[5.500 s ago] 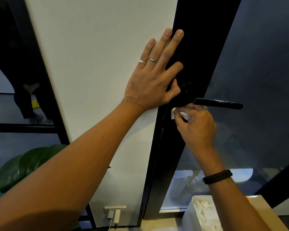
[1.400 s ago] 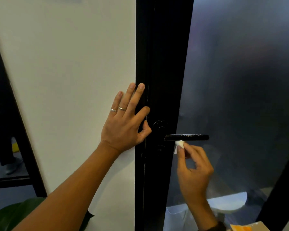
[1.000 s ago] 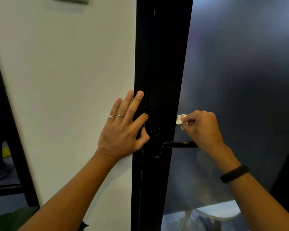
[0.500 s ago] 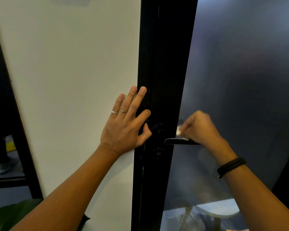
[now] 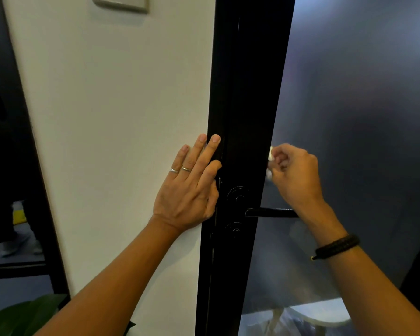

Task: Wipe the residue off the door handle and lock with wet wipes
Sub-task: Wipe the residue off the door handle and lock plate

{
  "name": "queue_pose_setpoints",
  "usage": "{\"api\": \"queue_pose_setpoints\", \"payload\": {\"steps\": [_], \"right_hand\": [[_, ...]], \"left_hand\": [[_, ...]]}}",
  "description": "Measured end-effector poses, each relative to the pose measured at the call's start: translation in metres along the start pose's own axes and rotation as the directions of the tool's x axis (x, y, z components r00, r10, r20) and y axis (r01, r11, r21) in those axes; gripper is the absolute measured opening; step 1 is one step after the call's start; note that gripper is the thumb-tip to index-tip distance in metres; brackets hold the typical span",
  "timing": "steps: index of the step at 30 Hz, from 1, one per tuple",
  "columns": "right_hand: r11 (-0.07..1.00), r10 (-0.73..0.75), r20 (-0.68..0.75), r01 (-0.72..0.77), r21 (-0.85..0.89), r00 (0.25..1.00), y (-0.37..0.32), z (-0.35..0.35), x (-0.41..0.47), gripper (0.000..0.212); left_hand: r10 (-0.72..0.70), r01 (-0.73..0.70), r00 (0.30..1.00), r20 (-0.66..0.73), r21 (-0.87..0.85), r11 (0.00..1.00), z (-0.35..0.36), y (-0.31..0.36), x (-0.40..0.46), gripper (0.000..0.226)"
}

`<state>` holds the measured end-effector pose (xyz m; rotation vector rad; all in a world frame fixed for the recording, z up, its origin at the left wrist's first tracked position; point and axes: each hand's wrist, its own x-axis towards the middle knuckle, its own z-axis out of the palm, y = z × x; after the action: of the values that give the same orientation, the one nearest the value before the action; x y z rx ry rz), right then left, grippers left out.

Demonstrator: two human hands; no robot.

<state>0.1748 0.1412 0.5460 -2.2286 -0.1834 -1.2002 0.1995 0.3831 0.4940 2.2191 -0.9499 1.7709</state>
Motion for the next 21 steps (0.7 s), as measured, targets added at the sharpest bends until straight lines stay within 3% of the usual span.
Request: {"api": "queue_pose_setpoints", "payload": {"steps": [2,3,8,12,15,18,20,21], "right_hand": [[0.989,0.105,0.193,-0.082,-0.121,0.976,0.007,-0.006,-0.007,0.006],[0.986,0.121,0.214,-0.091,-0.143,0.969,0.006,-0.010,-0.011,0.004],[0.987,-0.152,-0.060,0.154,0.035,0.987,-0.046,-0.007,-0.017,0.014],[0.977,-0.206,0.048,0.209,-0.048,0.977,-0.075,0.031,-0.020,0.007],[0.961,-0.109,0.169,0.147,-0.235,0.980,-0.078,0.041,-0.036,0.010],[0.918,-0.077,0.280,0.177,-0.354,0.957,-0.077,0.033,-0.034,0.007],[0.927,-0.084,0.272,0.175,-0.333,0.959,-0.075,0.030,-0.036,0.005],[0.943,-0.106,0.197,0.162,-0.291,0.975,-0.072,0.028,-0.040,0.004]], "left_hand": [[0.001,-0.001,1.000,0.004,-0.012,1.000,0.000,0.000,0.000,0.032],[0.002,-0.002,1.000,0.006,-0.013,1.000,0.001,-0.001,0.000,0.031],[0.006,-0.006,1.000,-0.005,-0.034,0.999,0.000,-0.001,0.000,0.030],[0.003,-0.003,1.000,0.012,-0.030,1.000,-0.004,0.000,-0.001,0.042],[-0.008,0.009,1.000,0.015,-0.034,0.999,-0.004,0.001,-0.003,0.038],[0.006,-0.005,1.000,0.016,-0.031,1.000,-0.007,0.001,0.000,0.036],[0.015,-0.014,1.000,0.027,-0.030,0.999,-0.007,0.001,0.000,0.031],[0.017,-0.016,0.999,0.031,-0.024,1.000,-0.007,0.001,0.000,0.029]]}}
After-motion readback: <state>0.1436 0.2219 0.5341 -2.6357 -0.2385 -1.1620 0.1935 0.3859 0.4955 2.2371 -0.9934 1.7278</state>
